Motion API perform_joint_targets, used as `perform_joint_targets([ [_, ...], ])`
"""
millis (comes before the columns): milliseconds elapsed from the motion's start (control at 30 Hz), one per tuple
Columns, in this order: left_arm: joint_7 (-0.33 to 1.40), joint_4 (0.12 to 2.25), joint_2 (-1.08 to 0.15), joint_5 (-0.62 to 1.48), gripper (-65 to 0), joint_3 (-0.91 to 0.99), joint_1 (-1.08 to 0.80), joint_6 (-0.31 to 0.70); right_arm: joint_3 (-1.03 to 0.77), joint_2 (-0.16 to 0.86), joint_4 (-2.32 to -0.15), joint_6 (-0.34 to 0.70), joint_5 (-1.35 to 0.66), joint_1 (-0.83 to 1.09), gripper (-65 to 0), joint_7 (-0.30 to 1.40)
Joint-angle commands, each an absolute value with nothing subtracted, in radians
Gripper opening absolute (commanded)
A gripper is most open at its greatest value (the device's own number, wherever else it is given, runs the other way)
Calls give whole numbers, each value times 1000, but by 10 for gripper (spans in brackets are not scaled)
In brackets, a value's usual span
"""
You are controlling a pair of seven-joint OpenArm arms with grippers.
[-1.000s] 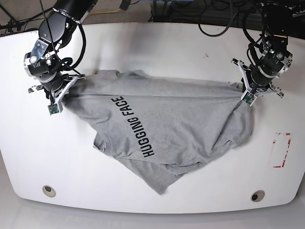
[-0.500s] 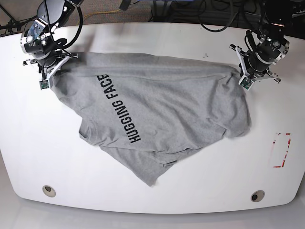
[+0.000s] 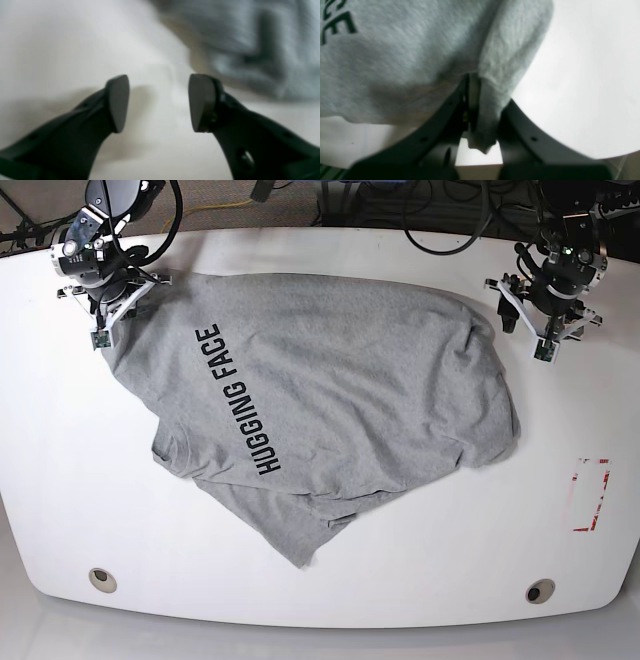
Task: Fold the T-shirt properly
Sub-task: 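Move the left gripper to the shirt's side edge and grasp it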
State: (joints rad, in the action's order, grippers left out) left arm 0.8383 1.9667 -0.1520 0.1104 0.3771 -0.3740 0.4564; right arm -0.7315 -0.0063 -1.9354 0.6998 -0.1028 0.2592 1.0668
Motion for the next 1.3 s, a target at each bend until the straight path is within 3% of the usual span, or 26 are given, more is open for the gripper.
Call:
perform_joint_targets([
  [0, 814, 1985, -136, 170, -282, 435, -334, 510, -734, 5, -1954, 698, -108, 257, -650, 1050],
  [267, 816, 1937, -116, 186, -282, 513, -142, 512, -736, 5, -1952, 698, -108, 248, -650, 1050],
  [700, 806, 1552, -182, 186, -283, 521, 122, 512, -737, -15, -1952, 698, -108, 228, -650, 1049],
  [933, 739, 1343, -237, 186, -283, 476, 185, 512, -734, -22, -1952, 698, -108, 226, -650, 1049],
  [1267, 677, 1225, -252, 189, -283, 410, 193, 515, -736, -24, -1954, 698, -108, 225, -650, 1049],
])
